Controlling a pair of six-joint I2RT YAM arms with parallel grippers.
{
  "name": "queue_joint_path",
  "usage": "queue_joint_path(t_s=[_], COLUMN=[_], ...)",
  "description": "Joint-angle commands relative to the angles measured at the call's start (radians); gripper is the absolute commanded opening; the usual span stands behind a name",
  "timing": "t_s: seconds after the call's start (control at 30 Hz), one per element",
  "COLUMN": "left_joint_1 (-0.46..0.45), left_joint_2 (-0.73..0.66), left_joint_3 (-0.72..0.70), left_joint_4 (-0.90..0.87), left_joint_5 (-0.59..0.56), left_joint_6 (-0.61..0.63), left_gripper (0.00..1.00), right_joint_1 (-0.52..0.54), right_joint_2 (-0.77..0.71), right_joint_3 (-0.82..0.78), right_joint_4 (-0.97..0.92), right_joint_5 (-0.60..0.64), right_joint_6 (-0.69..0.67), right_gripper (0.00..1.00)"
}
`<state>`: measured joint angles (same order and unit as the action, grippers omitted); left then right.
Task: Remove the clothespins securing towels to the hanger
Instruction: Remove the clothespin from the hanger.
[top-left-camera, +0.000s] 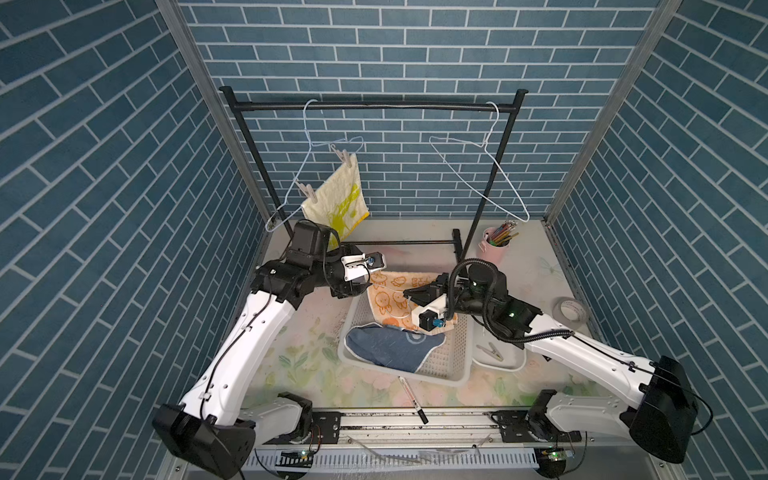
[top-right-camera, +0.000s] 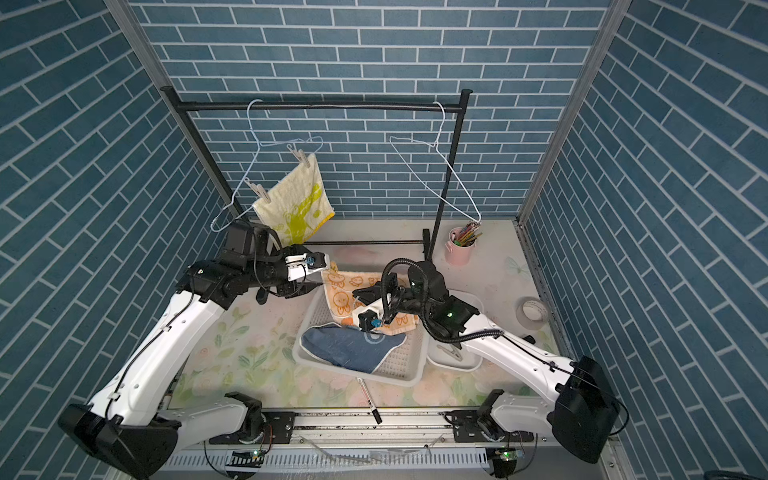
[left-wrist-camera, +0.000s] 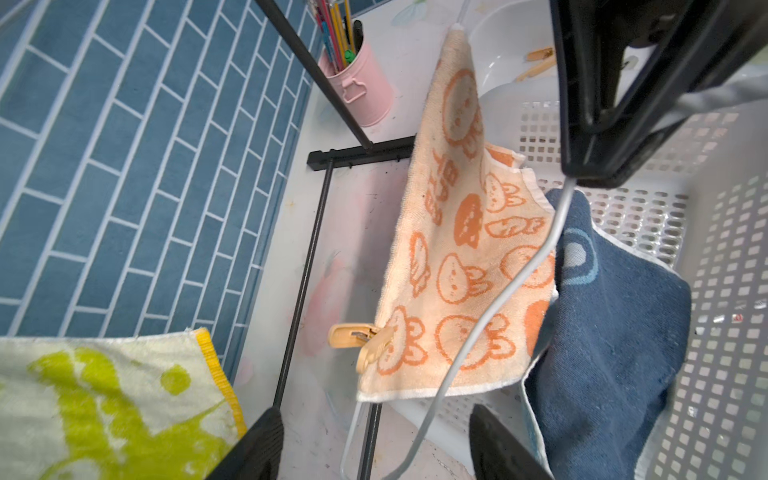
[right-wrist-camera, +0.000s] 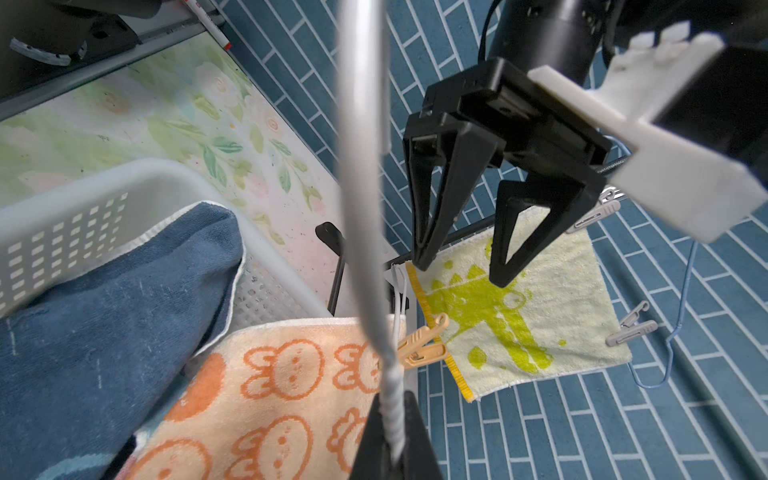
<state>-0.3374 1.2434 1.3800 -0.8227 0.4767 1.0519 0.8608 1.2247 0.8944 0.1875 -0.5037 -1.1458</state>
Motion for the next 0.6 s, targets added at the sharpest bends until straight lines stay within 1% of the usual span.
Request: queue_joint_path(t_s=[0.0, 0.13, 0.3, 0.4, 0.57], left_joint_1=[0.01, 0.009, 0.009, 0.009, 0.005], left_joint_2=[0.07, 0.158, 0.249, 0.278, 0.306], left_joint_3=[0.076, 0.155, 0.245, 0.256, 0.241], left_joint_4=[-0.091, -0.143, -0.251, -0.281, -0.279], left_joint_5=[0.032, 0.041, 0.066, 0.063, 0.024], left_joint_6=[0.098, 0.134, 0.162, 0.169, 0.177], left_gripper=[0.72, 0.72, 0.72, 0.71, 0.68], right_joint_1=[0.015, 0.026, 0.039, 0.042, 0.044], right_joint_2=[-0.017, -0.021, -0.02, -0.019, -0.017], right_joint_3=[0.013, 0.009, 0.005, 0.005, 0.006], right_joint_4=[0.007, -0.019, -0.029, -0.029, -0.029], right_joint_5=[0.007, 0.018, 0.033, 0.034, 0.038], right_joint_6=[-0.088, -0.118, -0.142, -0.146, -0.145], right_gripper=[0.0, 0.0, 0.0, 0.0, 0.0])
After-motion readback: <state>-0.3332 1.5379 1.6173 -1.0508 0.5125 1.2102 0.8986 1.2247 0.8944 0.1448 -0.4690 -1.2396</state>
